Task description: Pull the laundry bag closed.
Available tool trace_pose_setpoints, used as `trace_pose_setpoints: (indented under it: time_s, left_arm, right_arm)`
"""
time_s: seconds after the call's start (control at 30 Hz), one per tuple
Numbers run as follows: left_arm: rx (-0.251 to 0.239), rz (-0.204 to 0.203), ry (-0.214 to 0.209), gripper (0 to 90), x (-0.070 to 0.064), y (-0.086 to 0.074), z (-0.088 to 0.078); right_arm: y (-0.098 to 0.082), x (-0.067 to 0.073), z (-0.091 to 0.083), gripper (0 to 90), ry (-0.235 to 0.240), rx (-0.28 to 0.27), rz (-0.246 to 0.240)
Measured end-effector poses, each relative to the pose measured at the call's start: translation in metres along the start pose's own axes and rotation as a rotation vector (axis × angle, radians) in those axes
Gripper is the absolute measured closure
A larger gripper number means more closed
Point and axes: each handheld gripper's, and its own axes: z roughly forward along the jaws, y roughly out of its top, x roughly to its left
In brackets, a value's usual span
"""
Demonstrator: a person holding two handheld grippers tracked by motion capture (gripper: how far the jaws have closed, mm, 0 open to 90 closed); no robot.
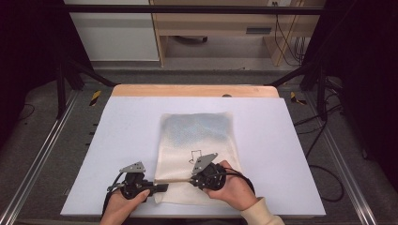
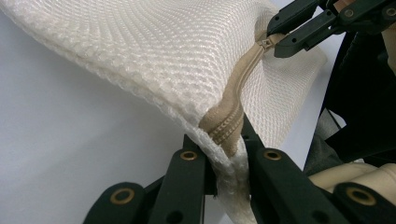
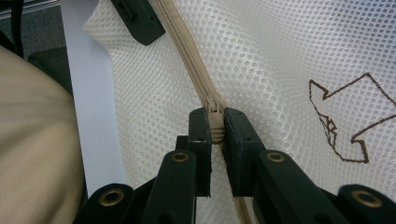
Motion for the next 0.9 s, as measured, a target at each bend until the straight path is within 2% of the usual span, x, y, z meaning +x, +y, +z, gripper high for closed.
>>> trace_pose_setpoints:
  time_s: [0.9]
  left_arm:
    - [0.002,0.002,-0.002,84.4,-0.001,-0.001,0.002]
  right_arm:
    - [-0.018,-0.004,-0.018,81.9,-0.039,-0.010,0.042]
